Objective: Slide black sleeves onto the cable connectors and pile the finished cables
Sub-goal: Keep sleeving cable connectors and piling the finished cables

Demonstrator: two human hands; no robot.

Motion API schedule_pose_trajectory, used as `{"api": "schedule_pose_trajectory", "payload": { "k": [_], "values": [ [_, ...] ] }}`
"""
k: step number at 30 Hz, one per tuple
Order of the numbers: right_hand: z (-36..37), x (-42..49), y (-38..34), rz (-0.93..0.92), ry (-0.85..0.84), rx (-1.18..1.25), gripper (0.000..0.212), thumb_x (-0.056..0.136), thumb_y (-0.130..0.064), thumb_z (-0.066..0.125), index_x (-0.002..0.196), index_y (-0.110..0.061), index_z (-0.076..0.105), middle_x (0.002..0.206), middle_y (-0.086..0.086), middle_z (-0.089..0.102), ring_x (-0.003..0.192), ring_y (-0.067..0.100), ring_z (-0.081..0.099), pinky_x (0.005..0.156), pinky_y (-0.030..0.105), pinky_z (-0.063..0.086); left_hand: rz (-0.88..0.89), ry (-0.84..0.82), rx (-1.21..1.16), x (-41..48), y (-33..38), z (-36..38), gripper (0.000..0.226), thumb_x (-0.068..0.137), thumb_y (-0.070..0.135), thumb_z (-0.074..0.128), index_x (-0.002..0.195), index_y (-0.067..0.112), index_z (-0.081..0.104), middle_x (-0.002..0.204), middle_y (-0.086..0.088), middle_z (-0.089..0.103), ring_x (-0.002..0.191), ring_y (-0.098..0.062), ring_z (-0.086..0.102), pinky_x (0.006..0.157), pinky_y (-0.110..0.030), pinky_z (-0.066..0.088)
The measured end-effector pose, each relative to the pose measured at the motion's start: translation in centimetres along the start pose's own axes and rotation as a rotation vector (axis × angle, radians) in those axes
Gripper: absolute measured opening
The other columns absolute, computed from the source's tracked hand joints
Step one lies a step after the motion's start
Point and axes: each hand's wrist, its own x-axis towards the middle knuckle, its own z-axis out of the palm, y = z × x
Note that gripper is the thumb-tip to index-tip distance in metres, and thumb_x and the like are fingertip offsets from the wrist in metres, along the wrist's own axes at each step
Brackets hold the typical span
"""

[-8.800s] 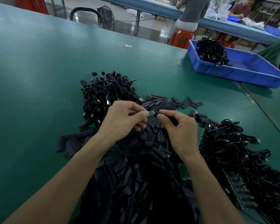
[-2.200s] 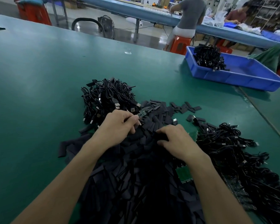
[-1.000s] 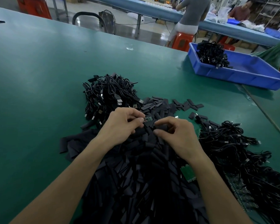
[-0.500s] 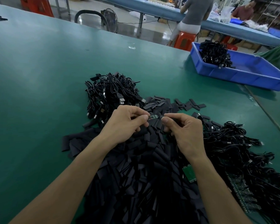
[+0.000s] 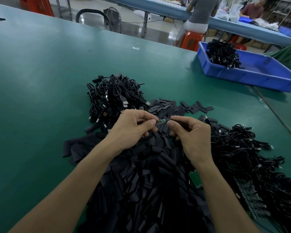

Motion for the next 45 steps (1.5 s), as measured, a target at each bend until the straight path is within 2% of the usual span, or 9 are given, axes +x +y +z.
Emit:
{"api": "schedule_pose_trajectory", "payload": {
  "k": [4, 9, 16, 21, 25, 29, 35, 40, 45],
  "values": [
    [-0.1, 0.0, -0.1, -0.019, -0.004, -0.005, 0.014, 0.078, -0.024, 0.082, 0.091, -0.026, 0.076, 0.066, 0.001, 0.072, 0.056, 0.008, 0.064, 0.057, 0.016, 0.050, -0.007, -0.011, -0.031, 0.0, 0.1, 0.0, 0.015, 0.099, 0.011, 0.061, 0.095, 0.021, 0.072, 0.075, 0.005, 0.076, 0.058, 0.000, 0.060, 0.059, -0.013, 0.049],
    [-0.7, 0.3, -0.5, -0.022, -0.146, -0.025, 0.027, 0.071, -0.039, 0.079, 0.093, -0.024, 0.077, 0.067, 0.001, 0.073, 0.055, 0.007, 0.063, 0.056, 0.015, 0.048, 0.009, -0.006, -0.008, 0.0, -0.1, -0.3, 0.017, 0.098, 0.014, 0.062, 0.093, 0.026, 0.074, 0.076, 0.007, 0.075, 0.063, 0.000, 0.062, 0.061, -0.014, 0.051],
    [-1.5, 0.9, -0.8, 0.005, -0.290, 0.008, 0.026, 0.068, -0.035, 0.081, 0.092, -0.024, 0.077, 0.067, -0.002, 0.073, 0.056, 0.006, 0.064, 0.055, 0.014, 0.049, 0.009, -0.028, -0.004, 0.1, -0.2, -0.6, 0.017, 0.097, 0.014, 0.065, 0.092, 0.027, 0.075, 0.080, 0.007, 0.076, 0.066, -0.001, 0.065, 0.064, -0.015, 0.052],
    [-1.6, 1.0, -0.7, 0.006, -0.243, -0.009, 0.026, 0.068, -0.034, 0.081, 0.091, -0.022, 0.077, 0.064, 0.000, 0.072, 0.053, 0.006, 0.063, 0.052, 0.016, 0.049, 0.003, -0.106, -0.045, 0.0, -0.2, -0.6, 0.012, 0.095, 0.012, 0.067, 0.098, 0.021, 0.074, 0.083, 0.001, 0.078, 0.072, -0.005, 0.068, 0.068, -0.015, 0.052],
    [-1.4, 0.6, -0.9, -0.009, -0.322, 0.006, 0.025, 0.067, -0.036, 0.081, 0.089, -0.025, 0.077, 0.072, 0.006, 0.075, 0.056, 0.009, 0.064, 0.055, 0.015, 0.050, 0.025, -0.110, -0.012, 0.1, -0.3, -0.5, 0.012, 0.093, 0.011, 0.069, 0.096, 0.021, 0.076, 0.075, 0.004, 0.075, 0.068, -0.003, 0.065, 0.066, -0.015, 0.050],
    [-0.9, 0.5, -0.9, -0.050, -0.272, 0.020, 0.019, 0.071, -0.031, 0.080, 0.089, -0.024, 0.077, 0.067, -0.001, 0.073, 0.055, 0.005, 0.063, 0.055, 0.013, 0.048, 0.008, -0.063, -0.033, 0.2, -0.5, -0.3, 0.012, 0.093, 0.019, 0.071, 0.103, 0.022, 0.069, 0.076, 0.003, 0.076, 0.066, -0.005, 0.067, 0.064, -0.014, 0.050],
    [-0.4, 0.1, -0.6, -0.084, -0.200, 0.007, 0.016, 0.077, -0.025, 0.078, 0.092, -0.023, 0.077, 0.068, -0.008, 0.073, 0.057, 0.005, 0.066, 0.057, 0.014, 0.050, -0.106, -0.025, 0.117, 0.3, -0.9, -0.6, 0.029, 0.088, 0.049, 0.070, 0.077, 0.023, 0.074, 0.071, 0.005, 0.076, 0.062, -0.006, 0.067, 0.066, -0.023, 0.051],
    [-0.4, 0.1, -0.5, -0.110, -0.195, -0.017, 0.013, 0.080, -0.018, 0.079, 0.092, -0.023, 0.077, 0.069, -0.008, 0.073, 0.059, 0.007, 0.067, 0.057, 0.015, 0.051, -0.096, -0.067, 0.066, 0.1, -0.4, -0.5, 0.025, 0.093, 0.035, 0.069, 0.078, 0.016, 0.075, 0.070, 0.002, 0.075, 0.061, -0.007, 0.064, 0.069, -0.033, 0.052],
    [-0.4, 0.1, -0.6, -0.125, -0.216, -0.029, 0.019, 0.078, -0.018, 0.080, 0.097, -0.021, 0.076, 0.075, -0.011, 0.075, 0.061, 0.005, 0.068, 0.060, 0.014, 0.052, -0.103, -0.095, 0.051, 0.0, -0.1, -0.4, 0.021, 0.096, 0.027, 0.067, 0.084, 0.013, 0.075, 0.071, 0.003, 0.075, 0.061, -0.004, 0.064, 0.063, -0.020, 0.051]
  ]
}}
